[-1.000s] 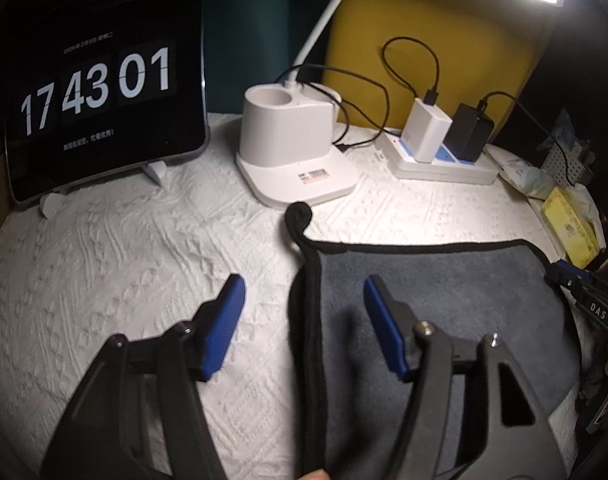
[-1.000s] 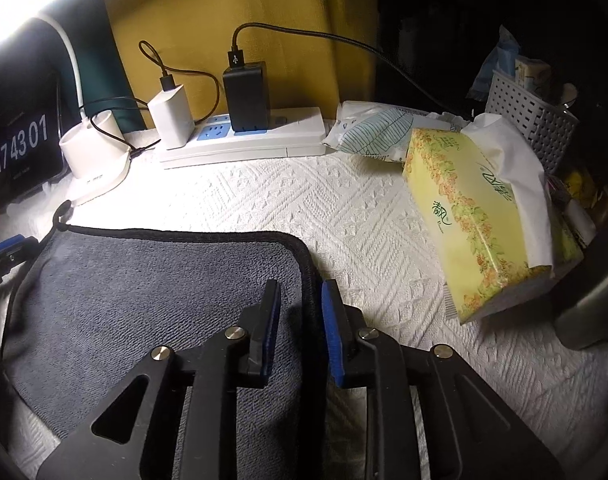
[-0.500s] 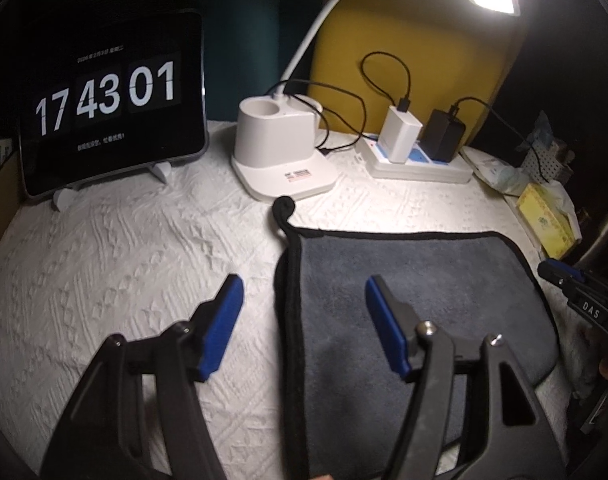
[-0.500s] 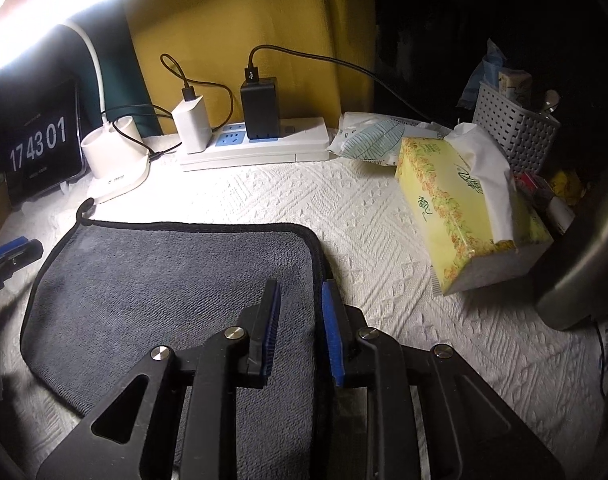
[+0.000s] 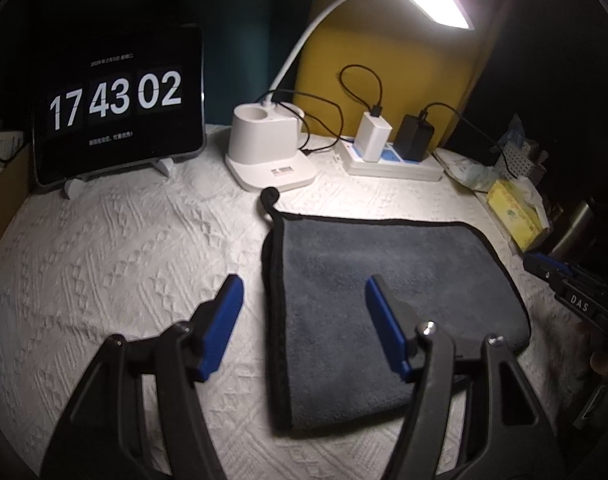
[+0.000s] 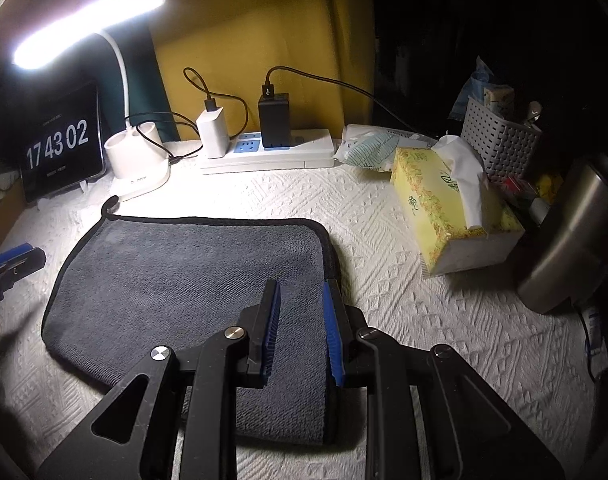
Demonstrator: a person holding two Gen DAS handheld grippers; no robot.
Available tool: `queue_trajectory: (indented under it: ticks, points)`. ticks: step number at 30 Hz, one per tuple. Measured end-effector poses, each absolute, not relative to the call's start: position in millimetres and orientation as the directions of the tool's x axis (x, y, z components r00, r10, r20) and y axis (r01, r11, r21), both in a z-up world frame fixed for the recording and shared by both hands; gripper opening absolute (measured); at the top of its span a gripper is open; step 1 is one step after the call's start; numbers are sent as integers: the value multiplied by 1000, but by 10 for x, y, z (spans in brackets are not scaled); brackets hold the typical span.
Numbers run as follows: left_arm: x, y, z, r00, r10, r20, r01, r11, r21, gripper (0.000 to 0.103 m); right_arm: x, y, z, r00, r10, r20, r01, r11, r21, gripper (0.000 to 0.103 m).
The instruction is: Fold towel
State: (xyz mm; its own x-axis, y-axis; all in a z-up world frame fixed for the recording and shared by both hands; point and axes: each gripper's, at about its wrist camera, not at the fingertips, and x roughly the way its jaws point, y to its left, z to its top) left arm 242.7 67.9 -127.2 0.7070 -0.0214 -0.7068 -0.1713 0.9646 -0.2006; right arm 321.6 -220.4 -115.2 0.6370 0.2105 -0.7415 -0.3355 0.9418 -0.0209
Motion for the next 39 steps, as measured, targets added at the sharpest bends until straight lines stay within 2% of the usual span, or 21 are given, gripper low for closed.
queue_trajectory:
  ticks: [39]
  points:
    - [1449,412,-845,780,-49,-624,-110,971,-214,65,2202,-2230,-755,687,233,-688,-351,936,-34,23]
